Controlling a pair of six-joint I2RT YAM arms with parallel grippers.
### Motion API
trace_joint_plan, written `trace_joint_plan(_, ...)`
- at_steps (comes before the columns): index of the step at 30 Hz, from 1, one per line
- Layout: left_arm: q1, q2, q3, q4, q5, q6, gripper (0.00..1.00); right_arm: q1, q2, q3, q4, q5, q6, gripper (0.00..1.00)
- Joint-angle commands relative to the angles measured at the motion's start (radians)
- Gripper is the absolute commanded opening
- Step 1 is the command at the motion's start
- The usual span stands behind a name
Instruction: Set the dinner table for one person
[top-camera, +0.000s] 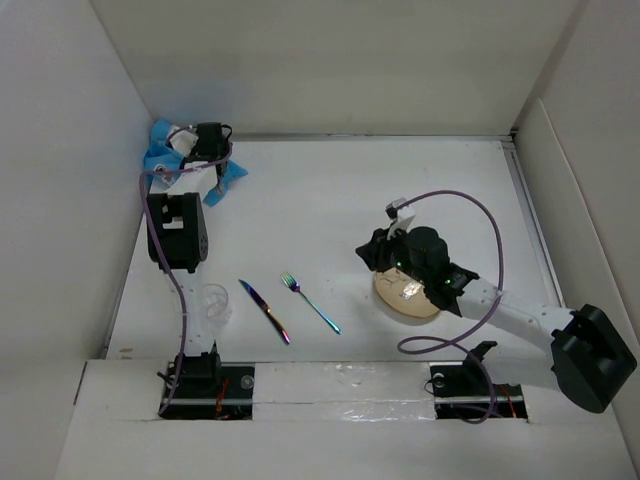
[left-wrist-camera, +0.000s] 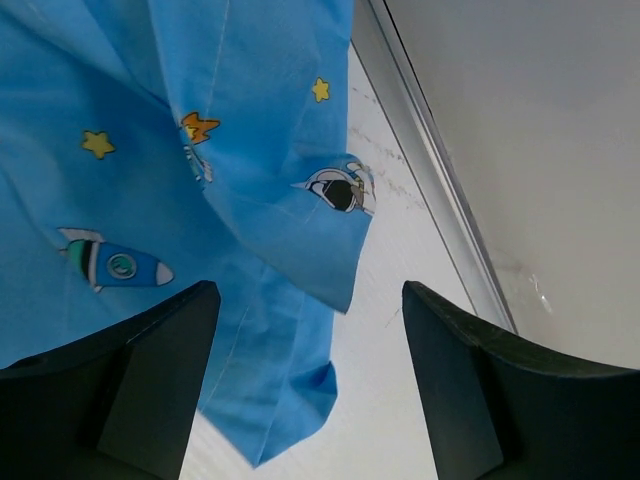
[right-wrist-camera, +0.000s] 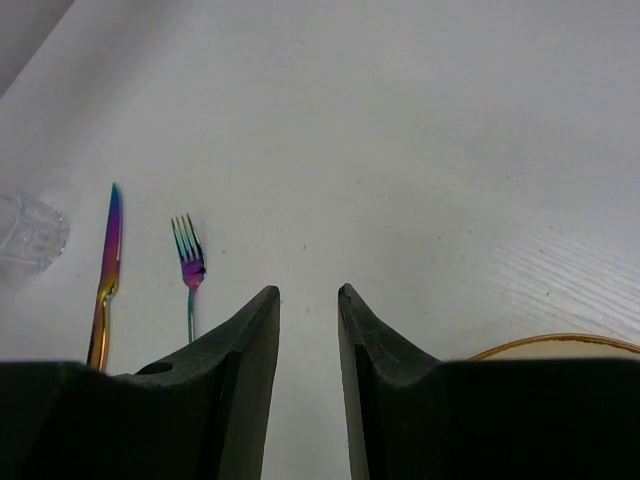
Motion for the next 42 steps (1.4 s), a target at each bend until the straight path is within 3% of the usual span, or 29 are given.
trace_joint_plan(1, 0.028, 0.038, 0.077, 0.048, 0.048, -0.084, 0.71, 0.014, 0.038, 0.060, 0.084, -0.078, -0.026, 0.36)
trace_joint_plan(8, 0.037, 0.092, 0.151, 0.061, 0.034, -0.123, 0.51, 0.014, 0.112, 0.088, 0.074, -0.088, -0.043, 0.36)
trace_joint_plan(14, 0.037, 0.093, 0.169, 0.061, -0.035, -0.082, 0.43, 0.014, 0.152, 0.106, 0.062, -0.102, -0.045, 0.36)
trace_joint_plan(18, 0.037, 0.095, 0.181, 0.055, -0.050, -0.051, 0.29, 0.014, 0.160, 0.112, 0.054, -0.110, -0.045, 0.36)
trace_joint_plan(19, 0.037, 0.095, 0.186, 0.054, -0.047, -0.043, 0.17, 0.014, 0.160, 0.111, 0.053, -0.105, -0.045, 0.36)
trace_joint_plan(21, 0.037, 0.090, 0.178, 0.055, -0.043, -0.034, 0.12, 0.014, 0.160, 0.114, 0.048, -0.104, -0.043, 0.36)
trace_joint_plan(22, 0.037, 0.089, 0.174, 0.057, -0.037, -0.029, 0.00, 0.014, 0.158, 0.117, 0.044, -0.105, -0.046, 0.36)
trace_joint_plan(28, 0.037, -0.014, 0.087, 0.113, 0.017, 0.029, 0.00, 0.014, 0.137, 0.112, 0.037, -0.085, -0.045, 0.35)
trace_joint_plan(35, -0.027, -0.273, 0.002, 0.215, 0.115, 0.132, 0.00, 0.014, 0.106, 0.106, 0.041, -0.107, -0.037, 0.00)
trace_joint_plan(42, -0.049, -0.483, -0.032, 0.253, 0.312, 0.126, 0.00, 0.024, 0.060, 0.106, 0.016, -0.078, -0.043, 0.01)
